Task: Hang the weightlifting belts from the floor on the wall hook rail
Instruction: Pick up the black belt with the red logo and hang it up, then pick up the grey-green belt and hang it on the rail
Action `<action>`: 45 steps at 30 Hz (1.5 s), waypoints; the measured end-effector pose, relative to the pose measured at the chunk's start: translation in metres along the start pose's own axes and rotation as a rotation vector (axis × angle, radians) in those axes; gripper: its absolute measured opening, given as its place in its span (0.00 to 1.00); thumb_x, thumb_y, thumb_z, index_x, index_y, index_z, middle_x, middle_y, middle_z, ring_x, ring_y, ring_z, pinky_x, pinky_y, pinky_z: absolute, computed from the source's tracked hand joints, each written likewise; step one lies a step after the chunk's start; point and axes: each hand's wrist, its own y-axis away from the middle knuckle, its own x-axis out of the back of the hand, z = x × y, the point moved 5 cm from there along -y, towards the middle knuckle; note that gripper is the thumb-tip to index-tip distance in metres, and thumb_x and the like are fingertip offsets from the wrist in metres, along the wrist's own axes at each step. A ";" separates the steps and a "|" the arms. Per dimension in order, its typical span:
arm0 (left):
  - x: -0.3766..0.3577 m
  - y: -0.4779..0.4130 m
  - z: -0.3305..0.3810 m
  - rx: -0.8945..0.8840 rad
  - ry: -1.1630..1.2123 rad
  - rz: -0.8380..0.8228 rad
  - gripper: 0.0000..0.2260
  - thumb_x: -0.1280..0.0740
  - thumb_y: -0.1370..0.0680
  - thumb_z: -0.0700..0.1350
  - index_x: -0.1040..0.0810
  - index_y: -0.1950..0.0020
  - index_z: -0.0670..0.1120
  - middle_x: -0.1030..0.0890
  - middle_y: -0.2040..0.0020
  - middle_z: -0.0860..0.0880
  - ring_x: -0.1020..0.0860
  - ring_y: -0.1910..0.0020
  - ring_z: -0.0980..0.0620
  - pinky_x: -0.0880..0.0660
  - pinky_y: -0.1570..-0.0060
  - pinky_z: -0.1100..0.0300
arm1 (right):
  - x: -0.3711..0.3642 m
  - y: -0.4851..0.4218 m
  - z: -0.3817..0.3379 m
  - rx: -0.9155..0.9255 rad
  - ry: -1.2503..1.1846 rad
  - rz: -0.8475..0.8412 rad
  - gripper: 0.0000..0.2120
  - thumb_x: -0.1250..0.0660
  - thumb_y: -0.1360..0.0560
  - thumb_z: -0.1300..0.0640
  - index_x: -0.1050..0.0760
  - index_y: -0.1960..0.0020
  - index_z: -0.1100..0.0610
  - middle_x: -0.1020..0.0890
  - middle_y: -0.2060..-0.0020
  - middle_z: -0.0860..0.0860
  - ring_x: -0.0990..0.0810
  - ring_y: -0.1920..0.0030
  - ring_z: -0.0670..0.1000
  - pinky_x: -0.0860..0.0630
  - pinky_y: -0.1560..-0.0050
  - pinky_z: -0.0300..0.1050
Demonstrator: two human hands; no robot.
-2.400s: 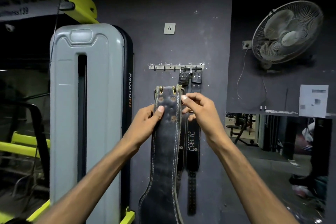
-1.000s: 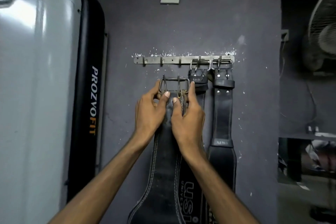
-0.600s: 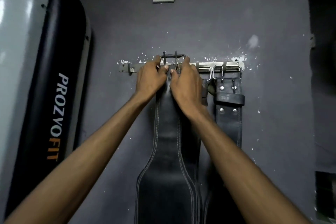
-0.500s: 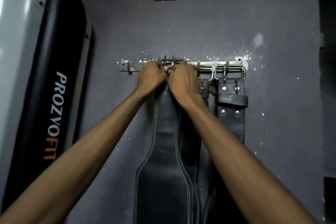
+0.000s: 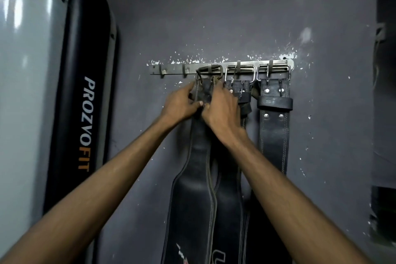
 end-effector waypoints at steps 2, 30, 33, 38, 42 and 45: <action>0.007 0.020 -0.009 0.032 -0.022 -0.043 0.33 0.27 0.26 0.51 0.34 0.23 0.49 0.16 0.41 0.48 0.17 0.46 0.44 0.24 0.40 0.53 | -0.001 0.015 -0.002 -0.007 -0.051 0.002 0.31 0.28 0.26 0.62 0.36 0.26 0.66 0.22 0.36 0.61 0.20 0.39 0.62 0.23 0.43 0.50; 0.008 0.577 -0.176 0.629 0.235 -0.780 0.19 0.27 0.28 0.47 0.22 0.37 0.50 0.15 0.52 0.50 0.16 0.57 0.50 0.20 0.46 0.52 | -0.094 0.539 -0.014 -0.494 -0.087 -0.642 0.14 0.32 0.25 0.61 0.22 0.40 0.56 0.18 0.48 0.56 0.18 0.50 0.59 0.23 0.54 0.49; -0.022 0.668 -0.186 0.759 0.227 -0.867 0.16 0.29 0.28 0.45 0.22 0.40 0.51 0.15 0.54 0.48 0.19 0.63 0.62 0.21 0.53 0.59 | -0.115 0.631 0.014 -0.563 -0.087 -0.769 0.13 0.32 0.25 0.59 0.23 0.40 0.55 0.17 0.47 0.54 0.17 0.49 0.59 0.20 0.53 0.51; -0.053 0.819 -0.194 0.957 0.193 -1.006 0.16 0.30 0.25 0.34 0.21 0.37 0.39 0.21 0.57 0.53 0.22 0.59 0.59 0.27 0.52 0.63 | -0.139 0.789 0.044 -0.683 -0.092 -0.967 0.16 0.29 0.26 0.58 0.22 0.38 0.53 0.17 0.41 0.53 0.18 0.42 0.58 0.23 0.46 0.49; -0.085 0.946 -0.205 1.074 0.168 -1.094 0.14 0.30 0.25 0.34 0.22 0.43 0.47 0.20 0.53 0.50 0.21 0.55 0.54 0.25 0.52 0.63 | -0.159 0.924 0.057 -0.793 -0.117 -1.086 0.14 0.29 0.25 0.58 0.21 0.39 0.54 0.16 0.42 0.52 0.18 0.42 0.58 0.22 0.45 0.50; -0.112 1.046 -0.213 1.131 0.194 -1.172 0.13 0.32 0.25 0.30 0.23 0.43 0.43 0.19 0.55 0.50 0.21 0.63 0.66 0.27 0.62 0.72 | -0.172 1.029 0.066 -0.860 -0.119 -1.151 0.12 0.29 0.25 0.59 0.20 0.42 0.53 0.16 0.45 0.51 0.16 0.46 0.57 0.22 0.49 0.48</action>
